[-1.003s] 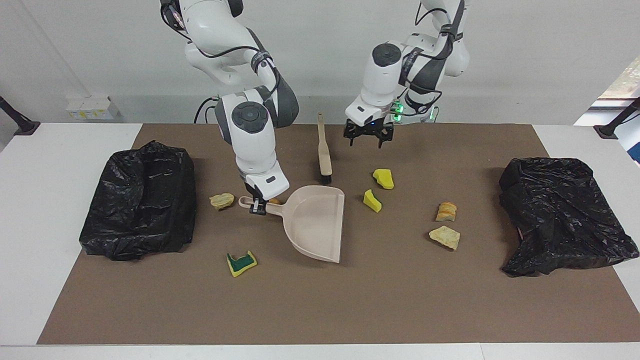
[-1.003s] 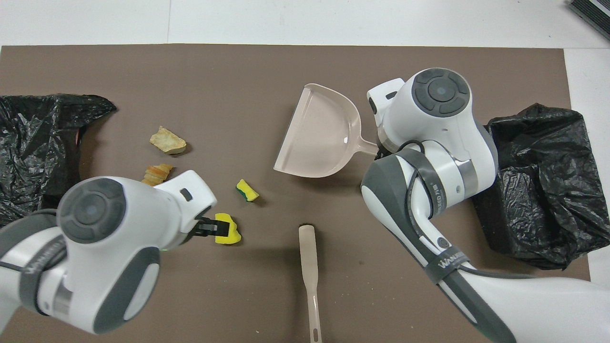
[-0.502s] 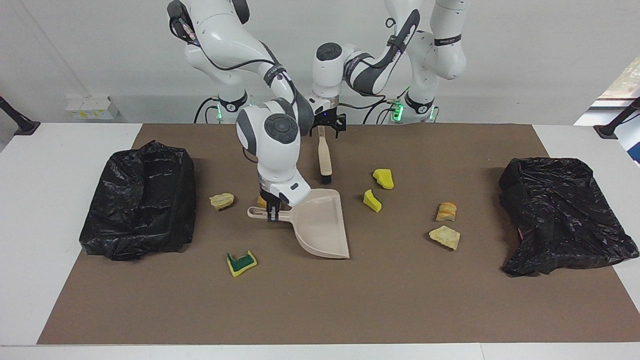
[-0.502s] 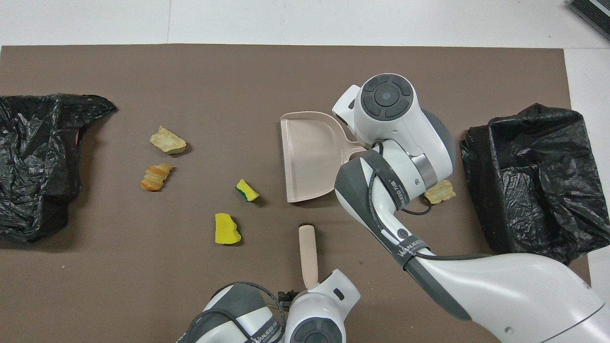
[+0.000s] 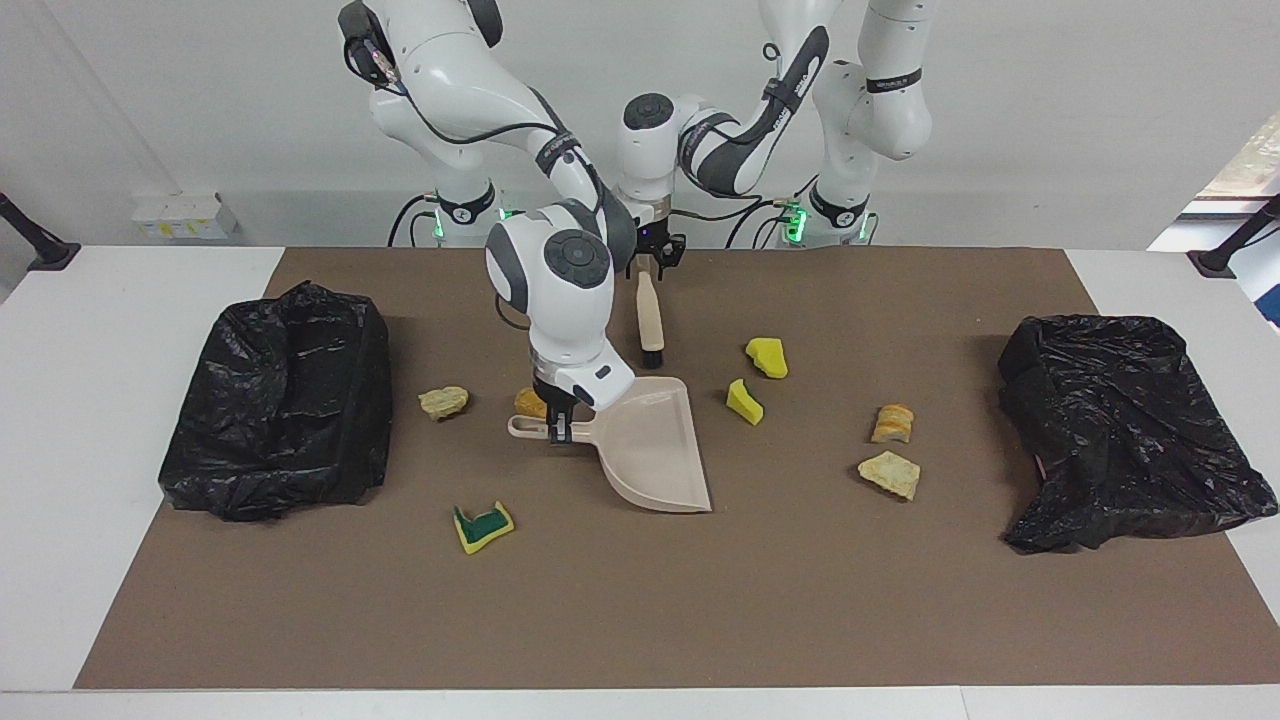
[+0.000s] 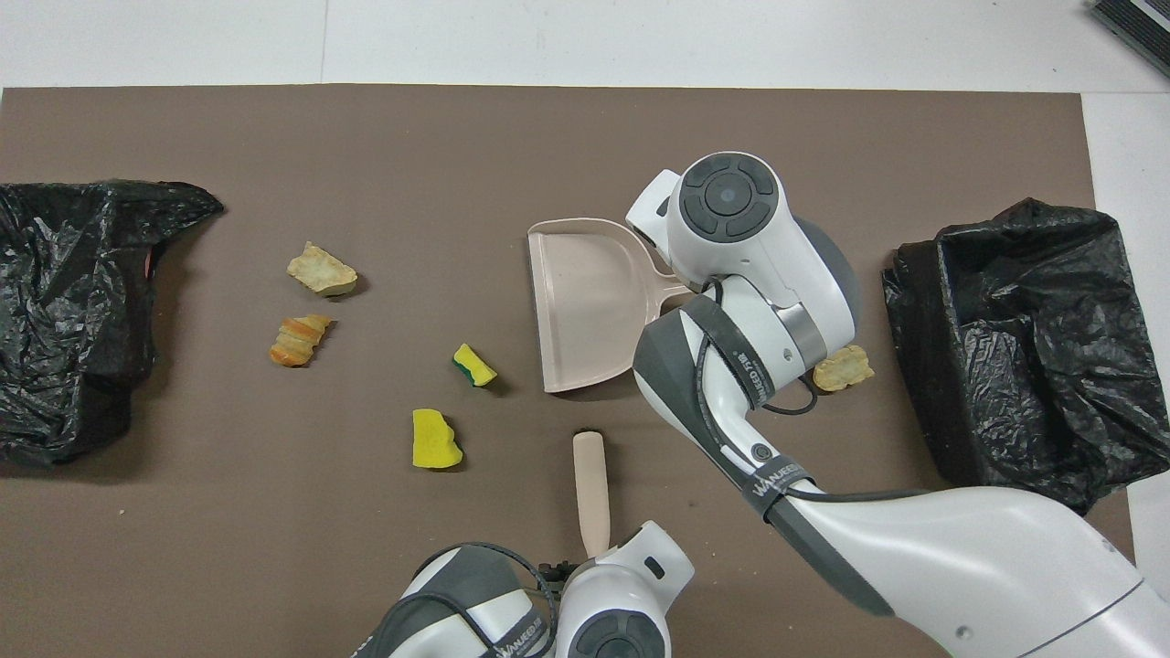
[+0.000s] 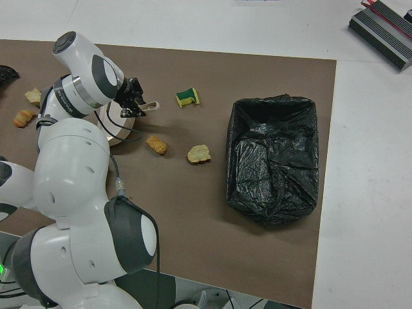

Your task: Sweep and dump trash in bin

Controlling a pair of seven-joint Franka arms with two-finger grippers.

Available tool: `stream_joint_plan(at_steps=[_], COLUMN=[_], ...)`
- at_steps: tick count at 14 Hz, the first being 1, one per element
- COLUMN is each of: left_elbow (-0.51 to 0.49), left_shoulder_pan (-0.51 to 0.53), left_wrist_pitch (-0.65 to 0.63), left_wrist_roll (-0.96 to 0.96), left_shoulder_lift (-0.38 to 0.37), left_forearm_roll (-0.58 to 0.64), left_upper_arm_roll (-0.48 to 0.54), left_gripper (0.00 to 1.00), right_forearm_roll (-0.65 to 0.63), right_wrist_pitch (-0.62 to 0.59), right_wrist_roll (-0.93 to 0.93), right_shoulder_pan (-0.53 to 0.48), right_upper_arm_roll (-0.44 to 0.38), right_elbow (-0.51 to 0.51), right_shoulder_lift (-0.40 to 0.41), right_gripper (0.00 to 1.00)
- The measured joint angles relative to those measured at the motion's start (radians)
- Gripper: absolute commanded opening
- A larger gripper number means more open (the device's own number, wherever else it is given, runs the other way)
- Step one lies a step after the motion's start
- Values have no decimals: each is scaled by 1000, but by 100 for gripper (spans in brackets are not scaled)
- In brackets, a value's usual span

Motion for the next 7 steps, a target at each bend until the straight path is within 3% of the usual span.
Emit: stream_joint_plan(at_steps=[4, 7], left_elbow=[-6, -4], left_shoulder_pan=[0, 39], left_wrist_pitch=[-4, -106], left_wrist_roll=[-5, 7], left_shoulder_lift=[-2, -42], left_forearm_roll=[0, 0], left_upper_arm_roll=[6, 30], left_gripper=[0, 0], right_forearm_roll=[0, 0], right_wrist_pitch=[0, 0], right_wrist_roll=[72, 87], right_shoulder_pan=[22, 24], right_upper_arm_roll=[0, 0], right_elbow=[-10, -21], right_shoulder_lift=[-1, -5], right_gripper=[0, 0])
